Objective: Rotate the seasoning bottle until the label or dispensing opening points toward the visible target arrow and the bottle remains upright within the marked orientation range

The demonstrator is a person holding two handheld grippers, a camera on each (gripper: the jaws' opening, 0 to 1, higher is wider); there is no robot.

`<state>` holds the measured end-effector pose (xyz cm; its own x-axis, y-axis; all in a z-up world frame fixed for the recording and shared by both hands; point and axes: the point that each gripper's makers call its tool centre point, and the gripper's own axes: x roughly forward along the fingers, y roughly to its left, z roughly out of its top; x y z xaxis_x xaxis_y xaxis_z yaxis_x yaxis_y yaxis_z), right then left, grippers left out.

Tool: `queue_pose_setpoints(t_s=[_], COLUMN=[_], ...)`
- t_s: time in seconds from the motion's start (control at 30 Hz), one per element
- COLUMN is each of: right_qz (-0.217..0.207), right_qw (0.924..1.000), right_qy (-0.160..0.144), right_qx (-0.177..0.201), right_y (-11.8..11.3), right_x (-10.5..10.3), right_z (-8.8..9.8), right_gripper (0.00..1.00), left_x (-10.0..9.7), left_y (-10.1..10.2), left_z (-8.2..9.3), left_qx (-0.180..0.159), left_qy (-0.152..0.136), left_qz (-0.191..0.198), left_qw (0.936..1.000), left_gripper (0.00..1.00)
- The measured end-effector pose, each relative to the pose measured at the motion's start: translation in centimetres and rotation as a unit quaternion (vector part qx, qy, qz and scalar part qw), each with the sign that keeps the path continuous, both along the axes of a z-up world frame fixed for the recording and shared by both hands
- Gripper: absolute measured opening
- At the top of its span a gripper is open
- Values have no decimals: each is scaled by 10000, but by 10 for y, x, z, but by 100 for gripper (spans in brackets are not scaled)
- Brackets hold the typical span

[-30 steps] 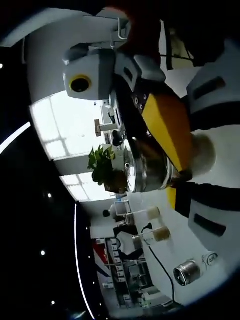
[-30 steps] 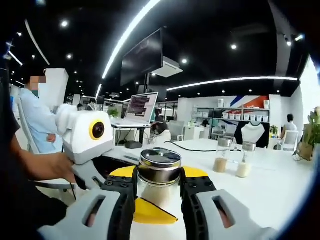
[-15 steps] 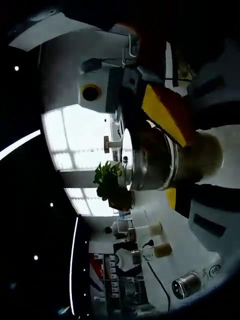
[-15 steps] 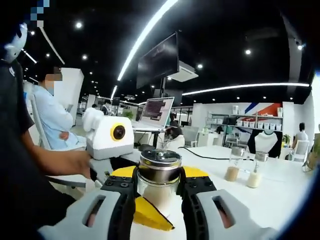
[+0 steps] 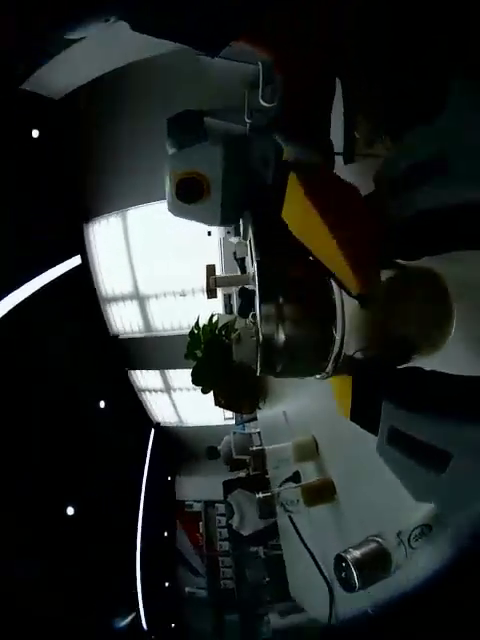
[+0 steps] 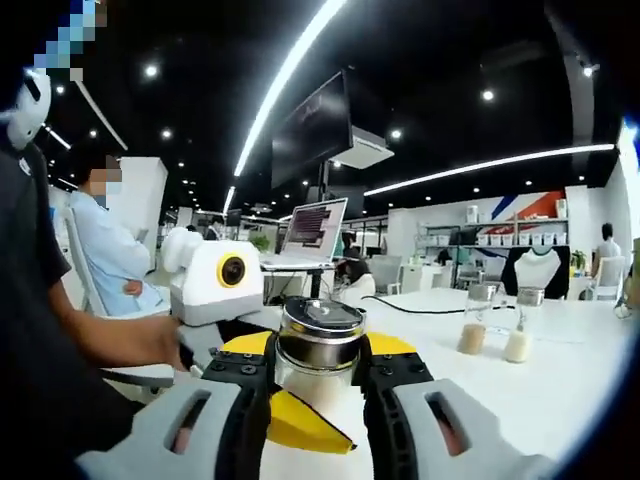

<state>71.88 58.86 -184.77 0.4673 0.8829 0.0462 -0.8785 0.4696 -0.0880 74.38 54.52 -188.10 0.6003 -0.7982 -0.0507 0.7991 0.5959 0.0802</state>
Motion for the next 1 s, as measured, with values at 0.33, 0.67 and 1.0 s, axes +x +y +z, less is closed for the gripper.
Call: queue_pose_setpoints(t_s=[0.33, 0.67, 1.0], right_qz=[-901, -424, 321], right_qw=[9954, 9969, 9986], right_qy=[-102, -487, -325], right_qx=[-319, -459, -251], right_y=[0, 4, 6], right_x=[11, 0, -18], right_z=[-3, -4, -5], right_gripper=[32, 31, 31], left_x=[16, 6, -17], left_y=[3, -3, -3], left_z=[-2, -8, -17], left_qx=[146, 126, -133], left_qy=[-295, -188, 97], left_qz=[1021, 147, -815], left_qw=[9942, 9996, 9965], left_gripper=[41, 43, 44])
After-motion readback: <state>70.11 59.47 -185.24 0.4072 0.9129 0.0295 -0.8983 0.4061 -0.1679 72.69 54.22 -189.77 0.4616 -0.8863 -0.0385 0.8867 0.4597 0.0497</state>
